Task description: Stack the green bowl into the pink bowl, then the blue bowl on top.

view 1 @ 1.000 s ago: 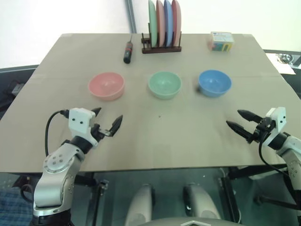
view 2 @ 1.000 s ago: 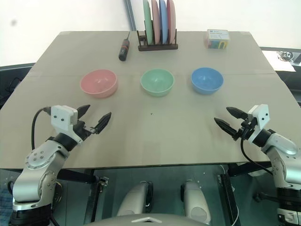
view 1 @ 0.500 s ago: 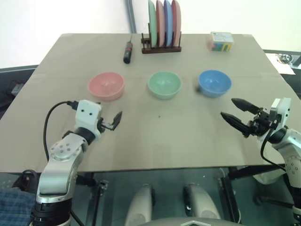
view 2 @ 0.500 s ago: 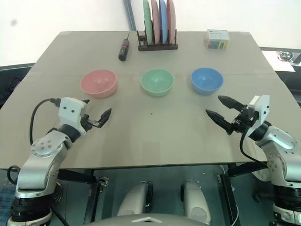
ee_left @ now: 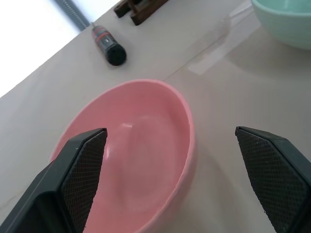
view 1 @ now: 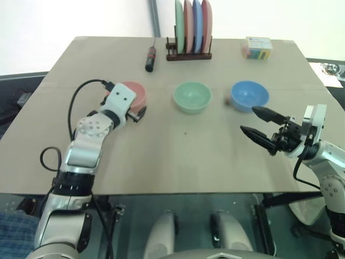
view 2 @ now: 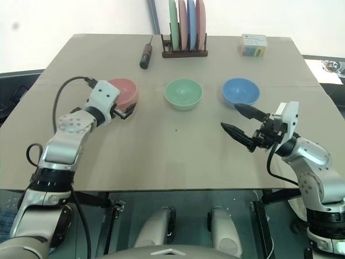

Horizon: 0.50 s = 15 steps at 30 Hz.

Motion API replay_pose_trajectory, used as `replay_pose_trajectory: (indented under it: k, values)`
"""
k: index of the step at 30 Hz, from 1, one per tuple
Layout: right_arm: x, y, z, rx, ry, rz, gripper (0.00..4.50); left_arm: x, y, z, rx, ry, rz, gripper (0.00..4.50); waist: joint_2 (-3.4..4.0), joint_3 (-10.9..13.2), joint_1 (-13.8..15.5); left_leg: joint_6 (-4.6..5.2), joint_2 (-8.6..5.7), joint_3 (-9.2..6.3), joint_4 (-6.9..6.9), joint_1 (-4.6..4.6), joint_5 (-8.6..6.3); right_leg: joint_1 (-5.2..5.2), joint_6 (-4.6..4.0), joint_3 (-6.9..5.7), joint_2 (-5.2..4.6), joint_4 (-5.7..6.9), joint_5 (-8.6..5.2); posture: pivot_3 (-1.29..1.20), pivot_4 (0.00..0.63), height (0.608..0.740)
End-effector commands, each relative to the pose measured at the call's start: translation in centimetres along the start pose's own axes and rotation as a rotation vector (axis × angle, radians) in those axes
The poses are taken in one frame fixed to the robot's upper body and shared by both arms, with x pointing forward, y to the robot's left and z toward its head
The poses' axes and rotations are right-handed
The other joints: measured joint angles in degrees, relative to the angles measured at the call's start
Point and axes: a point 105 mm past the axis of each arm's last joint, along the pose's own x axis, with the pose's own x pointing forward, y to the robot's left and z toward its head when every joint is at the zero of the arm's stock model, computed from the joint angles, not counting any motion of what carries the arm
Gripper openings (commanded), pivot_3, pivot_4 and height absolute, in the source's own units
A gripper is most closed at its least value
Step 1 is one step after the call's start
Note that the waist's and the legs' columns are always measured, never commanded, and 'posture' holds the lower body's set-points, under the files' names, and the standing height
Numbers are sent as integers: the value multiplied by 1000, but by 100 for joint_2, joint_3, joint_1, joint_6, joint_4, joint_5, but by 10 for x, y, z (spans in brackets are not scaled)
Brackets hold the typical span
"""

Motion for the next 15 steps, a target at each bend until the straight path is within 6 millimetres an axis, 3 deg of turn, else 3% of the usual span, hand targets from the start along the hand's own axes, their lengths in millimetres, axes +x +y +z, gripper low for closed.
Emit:
replay_pose_trajectory:
  k: [1, 5, 8, 15]
  values:
    - [1, 6, 12, -45, -36, 10, 3659, 8, 1, 4, 66, -14, -43, 4500, 0, 0, -4, 0, 0, 1, 1, 0, 0, 0, 0, 0, 0, 0, 0, 0, 150, 740]
    - [0, 4, 12, -55, -36, -7, 3659, 18, -3, -2, 78, 19, -104, 4500, 0, 0, -6, 0, 0, 0, 0, 1, 0, 0, 0, 1, 0, 2, 0, 0, 150, 740]
    - [-3, 2, 11, -57, -33, -23, 3719, 22, 0, -10, 76, 73, -119, 3729, 0, 0, -4, 0, 0, 0, 1, -1, 0, 0, 0, 0, 0, 2, 0, 0, 150, 740]
    - [-6, 1, 7, -56, -24, -45, 3719, 24, 8, -21, 77, 148, -114, 1074, 0, 0, -12, 0, 0, 0, 2, -1, 0, 0, 1, 1, 0, 3, 0, 0, 150, 740]
